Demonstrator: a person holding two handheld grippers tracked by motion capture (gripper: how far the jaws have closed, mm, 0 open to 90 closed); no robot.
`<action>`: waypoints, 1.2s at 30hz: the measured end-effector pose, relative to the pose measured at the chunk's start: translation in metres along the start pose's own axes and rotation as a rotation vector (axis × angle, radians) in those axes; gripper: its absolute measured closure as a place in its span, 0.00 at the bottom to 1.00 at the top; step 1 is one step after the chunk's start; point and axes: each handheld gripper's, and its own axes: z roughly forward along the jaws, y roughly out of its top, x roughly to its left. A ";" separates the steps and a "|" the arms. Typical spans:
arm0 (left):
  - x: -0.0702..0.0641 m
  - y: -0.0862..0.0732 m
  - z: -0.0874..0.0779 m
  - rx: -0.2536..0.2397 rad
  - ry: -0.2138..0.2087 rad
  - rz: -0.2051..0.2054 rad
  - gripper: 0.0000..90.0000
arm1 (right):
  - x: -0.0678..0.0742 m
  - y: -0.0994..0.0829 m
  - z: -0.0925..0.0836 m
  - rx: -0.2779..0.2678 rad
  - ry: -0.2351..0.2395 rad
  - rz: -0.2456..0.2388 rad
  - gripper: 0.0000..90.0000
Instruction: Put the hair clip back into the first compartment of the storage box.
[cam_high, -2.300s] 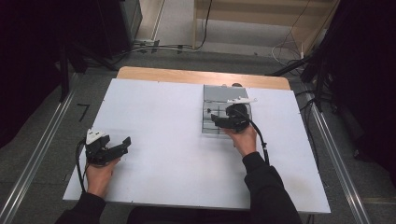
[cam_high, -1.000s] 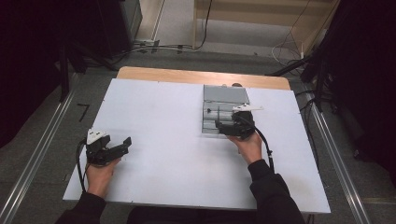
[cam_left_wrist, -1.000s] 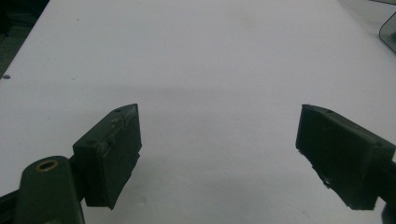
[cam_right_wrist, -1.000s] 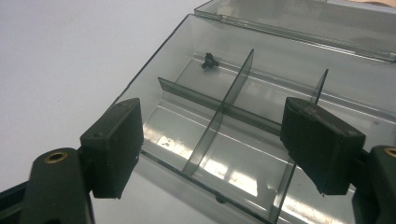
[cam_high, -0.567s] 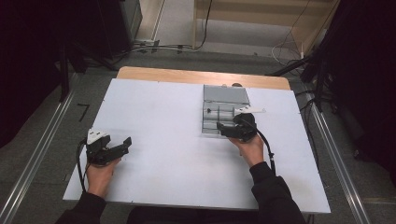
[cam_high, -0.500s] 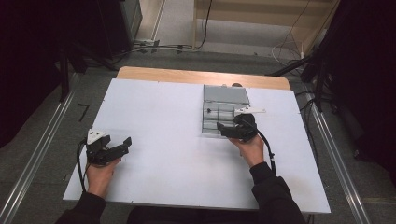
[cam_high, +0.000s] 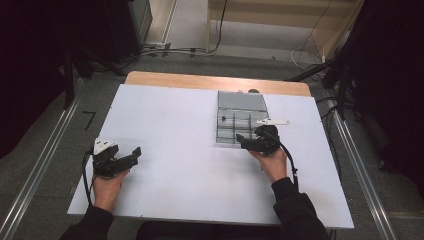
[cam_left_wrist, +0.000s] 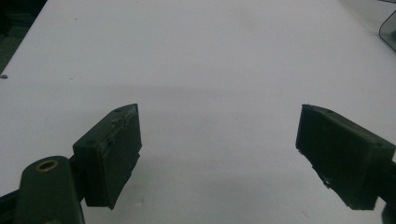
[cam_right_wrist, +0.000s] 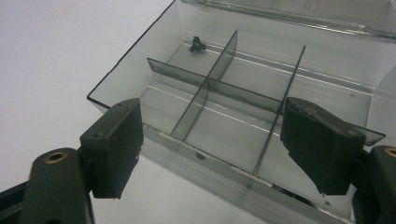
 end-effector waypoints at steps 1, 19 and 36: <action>0.000 0.000 0.000 0.001 0.001 0.001 0.17 | -0.001 0.000 -0.001 0.001 -0.001 0.001 0.22; -0.001 0.000 0.000 0.001 0.000 0.001 0.17 | -0.005 -0.006 -0.019 -0.031 0.005 -0.003 0.21; -0.001 0.000 0.000 0.000 -0.001 0.000 0.17 | -0.016 -0.019 -0.033 -0.038 -0.005 0.004 0.21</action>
